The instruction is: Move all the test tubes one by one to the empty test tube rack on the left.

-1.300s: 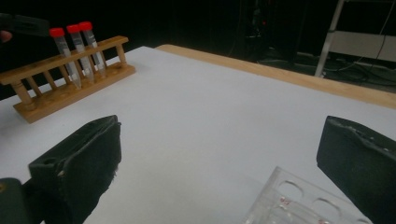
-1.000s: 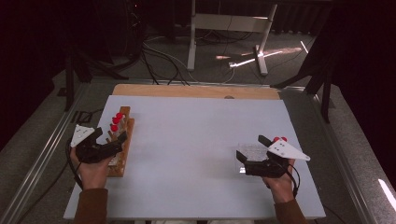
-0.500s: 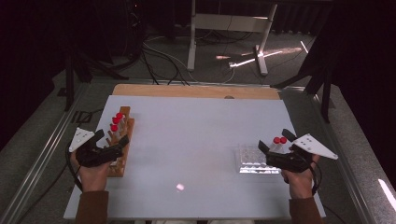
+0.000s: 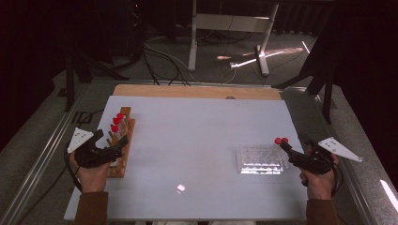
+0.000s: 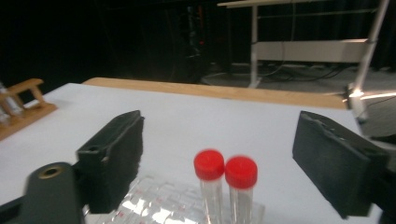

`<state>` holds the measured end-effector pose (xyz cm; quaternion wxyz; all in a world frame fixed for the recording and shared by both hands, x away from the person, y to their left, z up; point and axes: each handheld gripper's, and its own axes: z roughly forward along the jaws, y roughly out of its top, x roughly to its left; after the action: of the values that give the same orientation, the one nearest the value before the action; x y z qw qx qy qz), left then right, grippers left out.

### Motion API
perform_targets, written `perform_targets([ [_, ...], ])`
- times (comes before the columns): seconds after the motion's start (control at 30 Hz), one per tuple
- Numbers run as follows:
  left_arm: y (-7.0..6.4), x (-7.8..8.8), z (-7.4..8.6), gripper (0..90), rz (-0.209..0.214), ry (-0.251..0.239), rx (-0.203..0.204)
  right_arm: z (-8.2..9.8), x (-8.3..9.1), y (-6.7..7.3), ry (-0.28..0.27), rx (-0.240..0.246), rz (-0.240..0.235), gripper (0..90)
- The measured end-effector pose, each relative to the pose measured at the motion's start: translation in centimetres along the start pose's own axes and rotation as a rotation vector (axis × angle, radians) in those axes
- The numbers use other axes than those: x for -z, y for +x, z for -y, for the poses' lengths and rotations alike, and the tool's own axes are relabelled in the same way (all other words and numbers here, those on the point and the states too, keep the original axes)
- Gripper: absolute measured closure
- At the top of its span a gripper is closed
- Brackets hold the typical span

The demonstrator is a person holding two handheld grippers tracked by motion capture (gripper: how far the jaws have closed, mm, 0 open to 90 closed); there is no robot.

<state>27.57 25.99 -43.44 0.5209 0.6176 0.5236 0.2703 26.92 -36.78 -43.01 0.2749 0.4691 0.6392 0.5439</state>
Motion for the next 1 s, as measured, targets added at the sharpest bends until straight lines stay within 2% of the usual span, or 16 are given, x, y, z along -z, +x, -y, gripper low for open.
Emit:
perform_targets([
  [0.07,0.0,0.0,0.0,0.5,0.001,0.000,-0.002,0.4,0.1,-0.4,0.009,-0.014,-0.009,24.3],
  [0.23,-0.2,-0.2,0.0,0.5,0.004,0.005,-0.007,1.8,-0.5,-1.2,0.076,-0.004,0.000,40.7],
  [0.5,-0.3,-0.1,-0.1,0.6,0.003,0.000,-0.007,3.0,-1.0,-1.5,0.134,0.082,0.058,65.3],
  [0.57,-0.3,-0.1,-0.1,0.5,0.003,-0.002,-0.007,3.3,-1.3,-1.6,0.138,0.082,0.048,67.9],
  [0.77,-0.3,0.0,-0.2,0.5,0.001,-0.006,-0.007,3.8,-2.3,-1.4,0.160,0.105,0.068,72.3],
  [1.0,-0.3,0.0,-0.2,0.6,0.001,-0.008,-0.006,3.9,-2.8,-1.0,0.163,0.138,0.085,73.4],
])
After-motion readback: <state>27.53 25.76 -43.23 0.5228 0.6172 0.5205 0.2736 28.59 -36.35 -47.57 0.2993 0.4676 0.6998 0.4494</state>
